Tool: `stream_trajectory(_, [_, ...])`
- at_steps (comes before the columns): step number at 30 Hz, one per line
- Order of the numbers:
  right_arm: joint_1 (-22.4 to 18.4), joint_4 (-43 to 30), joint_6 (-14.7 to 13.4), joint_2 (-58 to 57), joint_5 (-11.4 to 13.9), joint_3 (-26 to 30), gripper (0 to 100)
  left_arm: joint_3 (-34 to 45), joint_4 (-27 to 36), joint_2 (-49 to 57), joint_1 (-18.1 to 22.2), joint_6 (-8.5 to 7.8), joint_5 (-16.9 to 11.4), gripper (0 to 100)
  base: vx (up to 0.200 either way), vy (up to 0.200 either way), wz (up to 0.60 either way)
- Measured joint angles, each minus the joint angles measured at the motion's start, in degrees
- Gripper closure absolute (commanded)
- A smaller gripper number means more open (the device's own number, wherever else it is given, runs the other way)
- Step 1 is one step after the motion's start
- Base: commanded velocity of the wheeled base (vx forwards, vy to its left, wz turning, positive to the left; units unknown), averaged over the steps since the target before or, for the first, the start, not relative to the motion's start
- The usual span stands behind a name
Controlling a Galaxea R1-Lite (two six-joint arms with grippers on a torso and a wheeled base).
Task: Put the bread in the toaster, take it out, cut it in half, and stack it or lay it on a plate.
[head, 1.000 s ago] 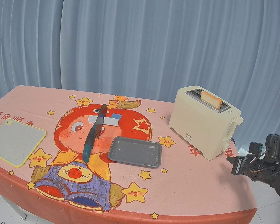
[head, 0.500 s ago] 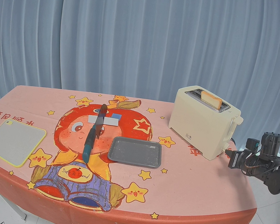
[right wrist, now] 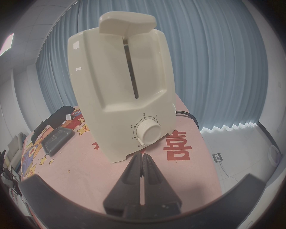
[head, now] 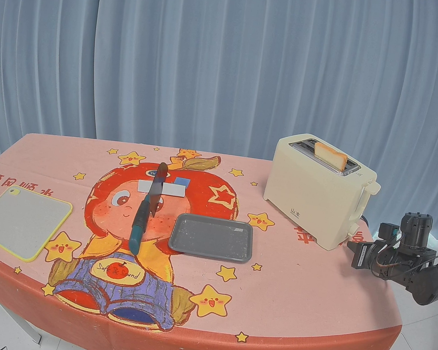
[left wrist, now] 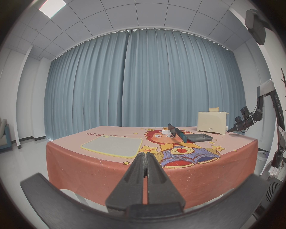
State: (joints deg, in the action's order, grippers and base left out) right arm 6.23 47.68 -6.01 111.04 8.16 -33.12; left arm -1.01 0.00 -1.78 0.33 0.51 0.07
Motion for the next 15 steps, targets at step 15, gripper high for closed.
stream_trajectory(15, [0.0,0.0,-0.1,1.4,-1.5,-1.5,100,0.0,0.0,0.0,0.0,0.00,0.0,100,0.000,0.000,0.00])
